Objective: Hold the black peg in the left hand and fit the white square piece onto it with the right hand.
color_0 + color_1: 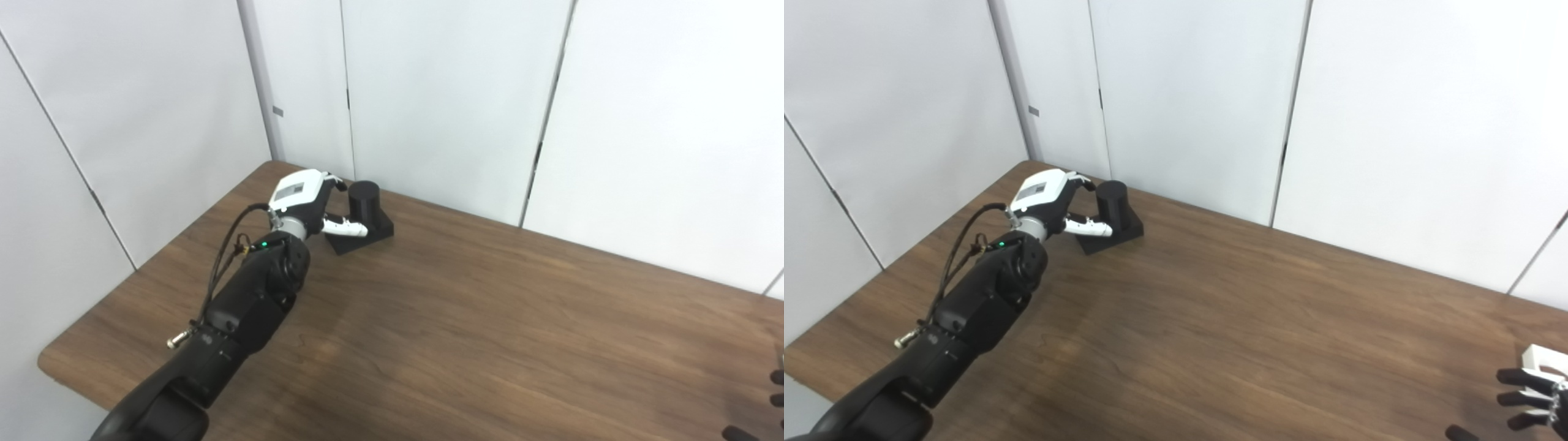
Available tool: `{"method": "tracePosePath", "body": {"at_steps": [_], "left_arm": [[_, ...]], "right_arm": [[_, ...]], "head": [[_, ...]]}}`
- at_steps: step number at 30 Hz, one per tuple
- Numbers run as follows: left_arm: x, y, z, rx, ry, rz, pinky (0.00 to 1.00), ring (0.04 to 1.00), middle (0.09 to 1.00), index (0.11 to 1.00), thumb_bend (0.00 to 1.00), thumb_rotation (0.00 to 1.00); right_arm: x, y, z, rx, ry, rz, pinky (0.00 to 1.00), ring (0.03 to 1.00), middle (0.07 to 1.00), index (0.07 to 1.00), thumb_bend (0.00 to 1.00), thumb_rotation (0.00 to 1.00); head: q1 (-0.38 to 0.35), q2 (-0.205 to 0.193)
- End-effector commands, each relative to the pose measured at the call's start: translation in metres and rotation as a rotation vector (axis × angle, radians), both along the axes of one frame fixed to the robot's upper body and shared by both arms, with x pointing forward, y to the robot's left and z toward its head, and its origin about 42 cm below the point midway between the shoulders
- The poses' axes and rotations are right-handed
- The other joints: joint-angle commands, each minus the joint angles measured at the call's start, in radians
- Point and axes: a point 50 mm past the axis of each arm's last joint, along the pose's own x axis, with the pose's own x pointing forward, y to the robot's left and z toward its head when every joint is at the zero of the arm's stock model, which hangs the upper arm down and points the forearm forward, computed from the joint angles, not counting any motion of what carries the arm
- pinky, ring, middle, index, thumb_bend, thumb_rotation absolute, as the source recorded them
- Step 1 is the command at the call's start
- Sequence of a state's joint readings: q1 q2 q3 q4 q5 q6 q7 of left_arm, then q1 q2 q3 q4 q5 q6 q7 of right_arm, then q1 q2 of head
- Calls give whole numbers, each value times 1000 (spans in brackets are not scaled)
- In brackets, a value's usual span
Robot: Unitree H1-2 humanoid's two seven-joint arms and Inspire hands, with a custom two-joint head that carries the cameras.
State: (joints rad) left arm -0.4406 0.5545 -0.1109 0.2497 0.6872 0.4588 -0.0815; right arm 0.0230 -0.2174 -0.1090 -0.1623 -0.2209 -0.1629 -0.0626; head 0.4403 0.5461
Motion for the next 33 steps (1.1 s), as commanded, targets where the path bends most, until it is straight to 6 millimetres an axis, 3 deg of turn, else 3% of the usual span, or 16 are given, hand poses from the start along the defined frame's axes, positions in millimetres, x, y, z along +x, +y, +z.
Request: {"method": "tracePosePath", "body": {"at_steps": [1, 26, 33], "left_arm": [[14, 5, 28, 25, -65, 15, 762, 918, 957, 817, 1000, 515], [21, 13, 3, 46, 24, 72, 769, 931, 952, 824, 1000, 477], [23, 11, -5, 50, 38, 41, 712, 900, 916, 752, 1000, 334]], "right_arm": [[2, -4, 16, -21, -75, 15, 372, 540, 626, 582, 605, 9], [-3, -4, 18, -17, -73, 11, 380, 543, 628, 581, 604, 0], [-5, -3, 19, -16, -68, 7, 380, 550, 634, 585, 601, 32]], "head": [[-1, 1], [-10, 16], [-16, 20]]}}
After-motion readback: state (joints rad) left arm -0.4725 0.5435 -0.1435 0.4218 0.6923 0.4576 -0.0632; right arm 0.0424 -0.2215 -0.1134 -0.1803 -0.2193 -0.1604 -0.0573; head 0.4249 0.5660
